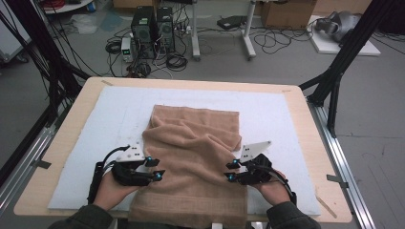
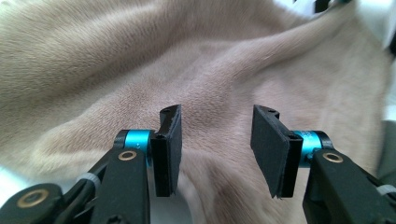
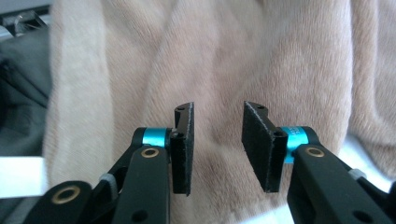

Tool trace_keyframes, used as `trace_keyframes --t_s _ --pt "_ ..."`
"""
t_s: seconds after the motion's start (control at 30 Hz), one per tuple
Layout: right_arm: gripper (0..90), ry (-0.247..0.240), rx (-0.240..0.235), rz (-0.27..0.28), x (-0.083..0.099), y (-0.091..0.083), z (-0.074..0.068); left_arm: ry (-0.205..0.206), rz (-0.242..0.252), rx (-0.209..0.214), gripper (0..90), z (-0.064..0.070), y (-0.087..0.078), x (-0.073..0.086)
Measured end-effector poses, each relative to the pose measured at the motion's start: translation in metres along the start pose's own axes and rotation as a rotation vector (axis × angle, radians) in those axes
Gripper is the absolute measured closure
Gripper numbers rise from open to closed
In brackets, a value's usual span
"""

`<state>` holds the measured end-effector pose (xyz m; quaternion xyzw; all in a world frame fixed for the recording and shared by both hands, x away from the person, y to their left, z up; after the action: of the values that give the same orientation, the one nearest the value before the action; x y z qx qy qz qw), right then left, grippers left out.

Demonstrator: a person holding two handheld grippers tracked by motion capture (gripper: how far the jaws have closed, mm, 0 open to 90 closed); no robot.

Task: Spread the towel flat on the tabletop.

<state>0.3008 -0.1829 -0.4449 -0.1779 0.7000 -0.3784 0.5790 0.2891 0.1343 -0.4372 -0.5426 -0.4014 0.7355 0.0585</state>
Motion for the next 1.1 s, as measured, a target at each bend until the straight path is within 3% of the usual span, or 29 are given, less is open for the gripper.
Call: trace_keyframes --t_s 0.17,0.23,0.3,0.37,0.43,0.5,0.6,0.83,1.0,1.1 --pt "58.8 0.016 -0.027 -0.045 0.013 0.013 0.0 0.034 -0.118 -0.027 54.6 -0.008 0.021 0.009" --pt "58.3 0.015 -0.034 -0.066 0.017 0.017 -0.002 0.034 -0.143 -0.035 53.7 -0.01 0.021 0.015" --pt "58.8 0.012 -0.044 -0.073 0.019 0.02 -0.005 0.006 -0.147 -0.019 53.5 -0.013 0.019 0.024" --pt "63.7 0.017 -0.043 -0.073 0.02 0.022 -0.007 0.0 -0.12 -0.024 56.3 -0.015 0.017 0.032" --pt "75.2 0.022 -0.041 -0.069 0.02 0.023 -0.006 -0.018 -0.105 -0.028 64.7 -0.017 0.016 0.034" --pt "84.0 0.021 -0.049 -0.07 0.018 0.024 -0.007 -0.004 -0.108 -0.032 74.0 -0.017 0.016 0.033" --pt "85.8 -0.003 -0.045 -0.077 0.016 0.024 -0.01 0.013 -0.115 -0.027 84.0 -0.015 0.014 0.033" --pt "85.4 -0.039 -0.09 -0.019 0.007 0.012 -0.034 0.038 -0.089 -0.014 85.2 -0.001 -0.006 0.039" --pt "82.0 -0.09 -0.157 0.033 -0.002 -0.001 -0.057 0.046 -0.027 0.038 84.5 0.015 -0.032 0.041" --pt "76.2 -0.103 -0.129 0.063 -0.011 -0.012 -0.057 0.041 -0.01 0.042 73.6 0.016 -0.036 0.038"
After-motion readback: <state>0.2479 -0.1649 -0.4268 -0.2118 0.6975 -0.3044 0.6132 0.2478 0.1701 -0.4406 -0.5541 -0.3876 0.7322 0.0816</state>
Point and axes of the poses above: each handheld gripper's, and its own axes: y roughly forward along the jaws, x roughly out of its underside, z roughly to its right, the point moved 5 cm from there along y, roughly forward along the jaws, and after that the axes turned 4 degrees about -z, right-handed, at the moved point
